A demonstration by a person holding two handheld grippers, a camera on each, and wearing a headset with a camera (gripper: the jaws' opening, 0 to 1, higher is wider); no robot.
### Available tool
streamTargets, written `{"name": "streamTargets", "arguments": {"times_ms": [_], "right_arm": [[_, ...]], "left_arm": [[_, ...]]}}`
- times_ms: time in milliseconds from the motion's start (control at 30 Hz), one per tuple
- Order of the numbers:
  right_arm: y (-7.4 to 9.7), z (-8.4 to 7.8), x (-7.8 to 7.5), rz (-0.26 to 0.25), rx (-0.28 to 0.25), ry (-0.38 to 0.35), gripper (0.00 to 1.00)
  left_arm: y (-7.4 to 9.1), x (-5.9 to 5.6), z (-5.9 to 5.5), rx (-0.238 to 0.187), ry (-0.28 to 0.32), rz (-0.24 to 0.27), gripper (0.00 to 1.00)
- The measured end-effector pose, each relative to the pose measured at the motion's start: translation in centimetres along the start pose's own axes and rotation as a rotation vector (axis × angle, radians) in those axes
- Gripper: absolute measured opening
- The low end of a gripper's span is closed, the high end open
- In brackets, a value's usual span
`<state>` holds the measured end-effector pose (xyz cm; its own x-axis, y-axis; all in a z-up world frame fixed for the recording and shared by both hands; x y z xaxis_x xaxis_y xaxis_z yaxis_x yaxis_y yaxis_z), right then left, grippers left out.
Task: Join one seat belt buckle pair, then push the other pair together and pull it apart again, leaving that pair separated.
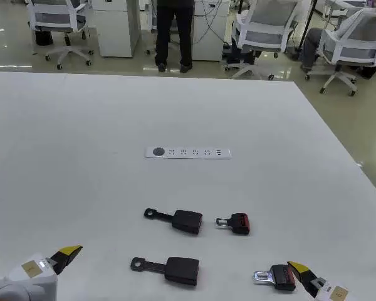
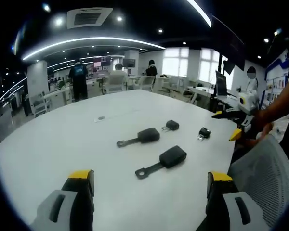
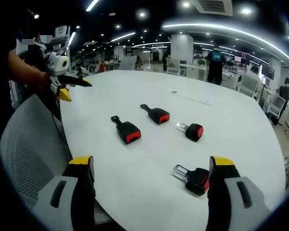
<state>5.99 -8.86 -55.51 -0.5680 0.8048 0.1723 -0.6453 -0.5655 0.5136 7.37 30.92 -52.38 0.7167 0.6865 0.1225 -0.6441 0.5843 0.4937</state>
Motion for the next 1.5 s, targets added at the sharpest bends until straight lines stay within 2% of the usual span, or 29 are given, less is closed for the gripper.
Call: {"name": "streamTargets", "arguments": {"times_ms": [167, 367, 767, 1133, 1500], "right_arm": [[0.1, -0.04, -0.24, -0.011, -0.006, -0.006, 1.0], [0.13, 0.04, -0.44, -0.022, 0.006, -0.001, 0.99], [0.24, 0.28, -0.85, -0.025, -0.005, -0.009, 0.99], [0.22, 0.38, -0.89, -0.02, -0.006, -0.014, 0.98], [-0.16, 0.59, -0.68, -0.004, -0.014, -0.016, 0.99]], "left_arm": [[-0.12, 0.21, -0.42, 0.001, 0.001, -0.002, 1.0], [-0.17, 0.1, -0.39, 0.003, 0.0, -0.005, 1.0], [-0.18, 0.27, -0.43, 0.009, -0.006, -0.008, 1.0], [-0.65, -0.09, 0.24, 0.011, -0.018, -0.019, 1.0], [-0.9, -0.06, 0.35, 0.007, -0.021, -0.024, 1.0]]}}
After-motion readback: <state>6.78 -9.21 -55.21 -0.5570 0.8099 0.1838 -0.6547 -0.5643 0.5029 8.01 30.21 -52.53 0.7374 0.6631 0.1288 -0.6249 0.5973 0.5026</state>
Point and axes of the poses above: the centre of the closed fingertips' face, and the gripper's own axes: y roughly backward along the fingers, x roughly to its left, z roughly out of its top, the point moved 9 cm from there along y, roughly backward along the fingers, and after that the axes turned 12 degrees about -y, right-handed, at the moved point
